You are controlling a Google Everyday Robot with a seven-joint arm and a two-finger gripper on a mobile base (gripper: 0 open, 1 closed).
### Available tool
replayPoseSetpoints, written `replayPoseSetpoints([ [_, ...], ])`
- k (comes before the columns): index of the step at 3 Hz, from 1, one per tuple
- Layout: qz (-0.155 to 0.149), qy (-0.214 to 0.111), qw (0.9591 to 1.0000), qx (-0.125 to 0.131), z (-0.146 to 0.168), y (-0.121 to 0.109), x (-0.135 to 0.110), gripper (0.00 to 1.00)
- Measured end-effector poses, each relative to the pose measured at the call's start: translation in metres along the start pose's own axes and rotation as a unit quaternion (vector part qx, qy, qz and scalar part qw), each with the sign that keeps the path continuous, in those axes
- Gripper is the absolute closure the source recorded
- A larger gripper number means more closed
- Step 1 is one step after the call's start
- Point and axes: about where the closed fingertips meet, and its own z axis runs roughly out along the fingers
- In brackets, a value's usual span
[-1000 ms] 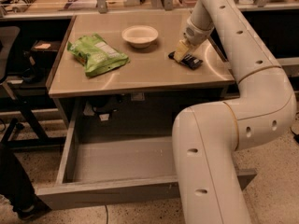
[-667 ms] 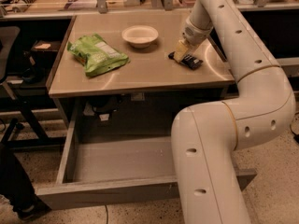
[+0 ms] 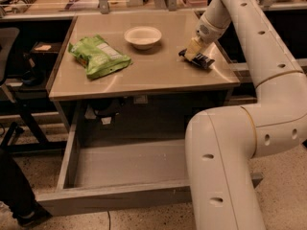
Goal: Place rxbar blueberry into top drawer
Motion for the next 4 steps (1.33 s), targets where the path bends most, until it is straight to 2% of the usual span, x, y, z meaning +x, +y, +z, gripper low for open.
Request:
replayPoseSetpoints([
  [2,-0.062,-0.03,0.9975,-0.013,-0.031,-0.009,0.025,1.0],
  [4,-0.071,-0.036,0.9968,-0.01,-0.034,-0.009,0.022,1.0],
])
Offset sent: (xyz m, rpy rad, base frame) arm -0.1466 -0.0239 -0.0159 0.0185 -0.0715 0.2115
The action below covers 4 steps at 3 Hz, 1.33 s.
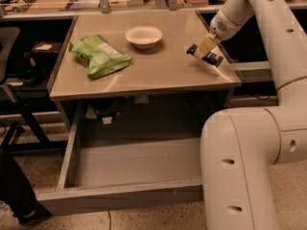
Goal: Place rxbar blueberry into top drawer
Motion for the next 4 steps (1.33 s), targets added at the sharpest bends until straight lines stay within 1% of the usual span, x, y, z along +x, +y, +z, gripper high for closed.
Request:
replayPoseSetpoints([
  [1,0.025,0.02,0.9994,-0.014,-0.025,0.021,0.02,1.0],
  [2,0.025,0.02,0.9994,-0.014,-0.025,0.021,0.02,1.0],
  [3,0.017,0.02,0.9995,-0.014,-0.028,0.026,0.018,1.0],
  [4,0.022,0.026,0.9994,-0.012,-0.043,0.039,0.028,1.0],
])
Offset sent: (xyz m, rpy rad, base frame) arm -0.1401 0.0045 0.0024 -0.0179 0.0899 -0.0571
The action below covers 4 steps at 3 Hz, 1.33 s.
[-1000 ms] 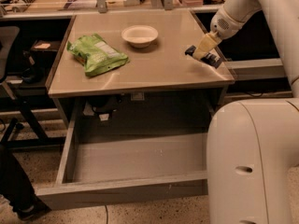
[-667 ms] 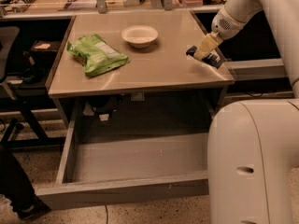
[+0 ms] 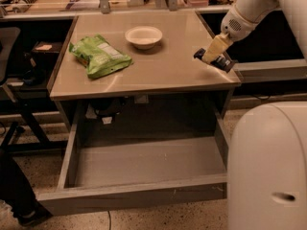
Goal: Place rxbar blueberry into top drawer
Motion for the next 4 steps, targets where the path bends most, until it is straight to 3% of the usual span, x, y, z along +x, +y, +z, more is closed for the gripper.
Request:
replayPoseSetpoints([
  [1,0.01,-0.006,0.9999,0.005,-0.02,0.024,0.016,1.0],
  [2,0.028,-0.006,0.9996,-0.009,-0.021,0.055,0.044,1.0],
  [3,0.032,0.02,0.9987,-0.033,0.005,0.069,0.062,1.0],
  [4,0.033,0.014,0.9989,-0.031,-0.002,0.076,0.064,1.0],
])
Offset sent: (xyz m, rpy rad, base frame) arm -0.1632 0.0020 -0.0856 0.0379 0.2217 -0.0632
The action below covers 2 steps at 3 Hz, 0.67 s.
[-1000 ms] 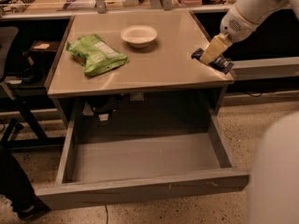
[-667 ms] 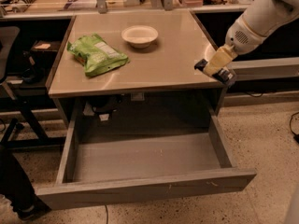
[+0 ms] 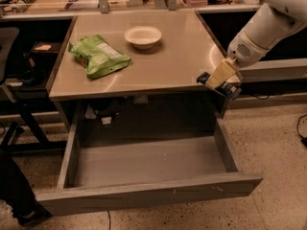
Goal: Place rxbar blueberry into top drawer
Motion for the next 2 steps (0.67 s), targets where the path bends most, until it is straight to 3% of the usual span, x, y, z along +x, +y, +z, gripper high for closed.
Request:
replayPoseSetpoints([
  [1,0.015,-0.003,0.9998,-0.01,-0.003,0.026,0.016,1.0],
  [2,0.038,0.001,0.9978,-0.054,0.018,0.065,0.036,1.0],
])
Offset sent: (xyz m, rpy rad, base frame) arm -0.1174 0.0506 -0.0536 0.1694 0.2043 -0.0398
